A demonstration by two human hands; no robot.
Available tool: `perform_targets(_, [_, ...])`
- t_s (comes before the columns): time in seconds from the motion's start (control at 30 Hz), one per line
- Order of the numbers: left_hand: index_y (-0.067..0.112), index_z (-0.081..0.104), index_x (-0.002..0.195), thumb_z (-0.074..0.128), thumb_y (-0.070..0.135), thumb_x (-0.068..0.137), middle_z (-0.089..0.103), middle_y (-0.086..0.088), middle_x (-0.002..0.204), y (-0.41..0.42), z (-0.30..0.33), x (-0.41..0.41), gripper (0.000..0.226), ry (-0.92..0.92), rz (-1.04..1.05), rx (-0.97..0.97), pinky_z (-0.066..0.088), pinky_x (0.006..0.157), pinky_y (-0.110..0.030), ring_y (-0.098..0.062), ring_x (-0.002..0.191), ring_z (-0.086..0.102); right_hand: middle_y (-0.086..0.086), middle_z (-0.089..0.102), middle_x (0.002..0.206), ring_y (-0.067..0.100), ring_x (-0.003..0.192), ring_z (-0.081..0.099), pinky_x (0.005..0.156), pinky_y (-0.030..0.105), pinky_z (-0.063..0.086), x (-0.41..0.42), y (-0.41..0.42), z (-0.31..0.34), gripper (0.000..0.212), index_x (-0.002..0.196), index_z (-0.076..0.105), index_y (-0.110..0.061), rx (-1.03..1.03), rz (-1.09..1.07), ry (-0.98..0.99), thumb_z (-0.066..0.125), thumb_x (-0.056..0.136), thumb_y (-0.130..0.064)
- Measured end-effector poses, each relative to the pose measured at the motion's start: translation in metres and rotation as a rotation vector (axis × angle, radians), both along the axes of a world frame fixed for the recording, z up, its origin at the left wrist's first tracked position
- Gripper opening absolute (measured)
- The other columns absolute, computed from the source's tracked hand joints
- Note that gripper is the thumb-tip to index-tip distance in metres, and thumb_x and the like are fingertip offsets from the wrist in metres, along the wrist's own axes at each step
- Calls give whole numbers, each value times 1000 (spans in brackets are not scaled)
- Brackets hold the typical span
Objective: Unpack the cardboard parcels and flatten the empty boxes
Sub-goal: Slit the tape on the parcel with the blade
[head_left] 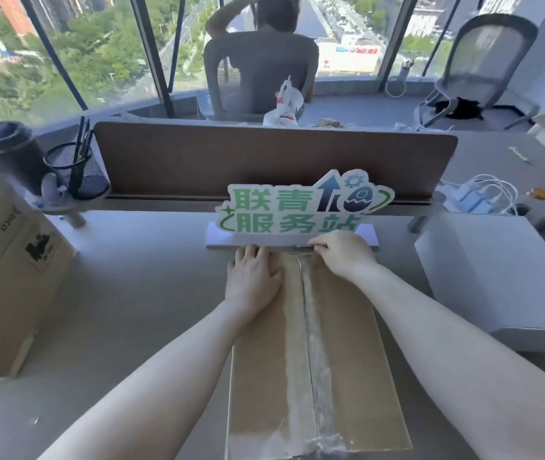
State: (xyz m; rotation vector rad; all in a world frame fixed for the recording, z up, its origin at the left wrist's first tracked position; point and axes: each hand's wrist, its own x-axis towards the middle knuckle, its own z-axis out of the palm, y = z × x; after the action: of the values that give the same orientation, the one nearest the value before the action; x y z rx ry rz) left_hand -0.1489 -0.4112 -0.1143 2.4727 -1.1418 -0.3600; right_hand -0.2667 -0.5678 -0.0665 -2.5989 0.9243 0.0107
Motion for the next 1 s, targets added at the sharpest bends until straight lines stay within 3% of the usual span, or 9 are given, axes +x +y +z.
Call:
perform_targets(0.1, [22,51,113,52,44,88,48,0,124,2,-6,2,33,-14,46,-30,36,100,-41,-25,123,38,-8,63,133,23,120,57,94,38,50,18,-15,4,33,123,68,-31,15,145,108,46,101,-22])
perform_targets(0.33, [24,47,120,50,45,89,48,2,129,-2,-10,4,37,-61,62,30,35,99,-40,-25,127,35,-12,68,122,22,109,61,93,39,52,47,-42,6,29,115,72,-35,90,377,243,51,98,-24])
perform_targets(0.57, [29,45,122,52,46,88,49,6,131,-2,-13,5,38,-75,72,46,37,98,-39,-22,127,36,-9,68,119,23,103,61,86,39,55,56,-46,19,36,118,71,-36,-86,560,308,47,98,-18])
perform_targets(0.87, [32,45,126,50,49,91,48,7,136,-2,-13,6,39,-91,63,49,36,99,-40,-21,130,34,-8,68,118,22,101,60,87,36,53,28,-78,32,31,119,70,-38,-156,584,400,50,99,-25])
perform_targets(1.0, [32,46,125,48,51,92,48,7,135,-3,-12,5,38,-77,60,55,35,100,-39,-21,129,35,-7,69,110,20,90,56,77,33,53,23,-73,38,34,116,71,-38,-243,613,399,48,97,-21])
